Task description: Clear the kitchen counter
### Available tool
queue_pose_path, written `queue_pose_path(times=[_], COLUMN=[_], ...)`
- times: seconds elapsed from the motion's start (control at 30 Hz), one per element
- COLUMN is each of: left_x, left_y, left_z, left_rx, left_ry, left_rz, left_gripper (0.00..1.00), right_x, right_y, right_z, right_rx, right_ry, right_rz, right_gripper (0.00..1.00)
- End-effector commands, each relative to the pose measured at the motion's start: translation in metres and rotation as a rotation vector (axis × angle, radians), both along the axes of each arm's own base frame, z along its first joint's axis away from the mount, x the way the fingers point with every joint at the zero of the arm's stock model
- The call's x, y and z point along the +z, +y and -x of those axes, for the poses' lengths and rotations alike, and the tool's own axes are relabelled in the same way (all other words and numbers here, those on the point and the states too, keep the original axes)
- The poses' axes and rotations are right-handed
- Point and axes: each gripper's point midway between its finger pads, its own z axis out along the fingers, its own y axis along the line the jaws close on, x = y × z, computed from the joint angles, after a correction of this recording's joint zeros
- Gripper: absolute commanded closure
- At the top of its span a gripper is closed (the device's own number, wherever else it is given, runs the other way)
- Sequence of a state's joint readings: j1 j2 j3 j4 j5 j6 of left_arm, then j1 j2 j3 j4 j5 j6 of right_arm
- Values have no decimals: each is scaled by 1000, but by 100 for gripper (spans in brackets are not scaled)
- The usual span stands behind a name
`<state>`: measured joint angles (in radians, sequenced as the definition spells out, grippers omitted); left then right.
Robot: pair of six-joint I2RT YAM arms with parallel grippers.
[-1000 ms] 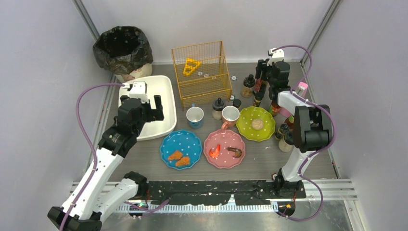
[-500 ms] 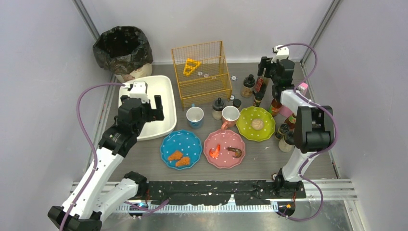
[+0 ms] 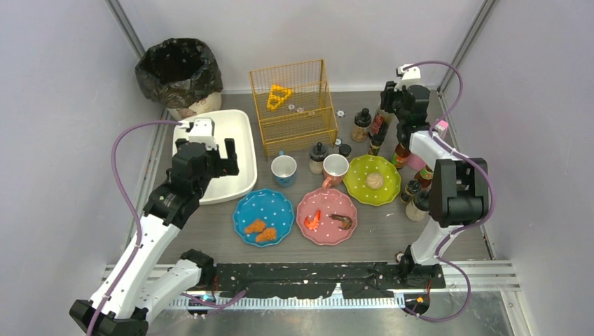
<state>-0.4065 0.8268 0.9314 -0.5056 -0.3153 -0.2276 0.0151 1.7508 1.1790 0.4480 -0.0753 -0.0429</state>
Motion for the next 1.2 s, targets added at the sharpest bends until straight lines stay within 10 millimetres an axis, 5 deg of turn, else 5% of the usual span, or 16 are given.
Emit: queue_pose_path(times=[0.0, 0.6, 0.97, 1.17], left_x=[19, 19, 18, 15], left_y=[0, 2, 2, 3], left_z=[-3, -4, -4, -2], left_rx=[12, 25, 30, 35], left_ry=[-65, -71, -66, -56], left_rz=[26, 28, 34, 34], left_gripper=[0, 0, 0, 1], right_x=[78, 267, 342, 353], right_y=[2, 5, 78, 127], right_z=[10, 30, 20, 13], right_rx=[22, 38, 236, 344], right_ry=[-166, -462, -580, -616], right_rz=[35, 39, -19, -39], right_gripper=[94, 95, 94, 95])
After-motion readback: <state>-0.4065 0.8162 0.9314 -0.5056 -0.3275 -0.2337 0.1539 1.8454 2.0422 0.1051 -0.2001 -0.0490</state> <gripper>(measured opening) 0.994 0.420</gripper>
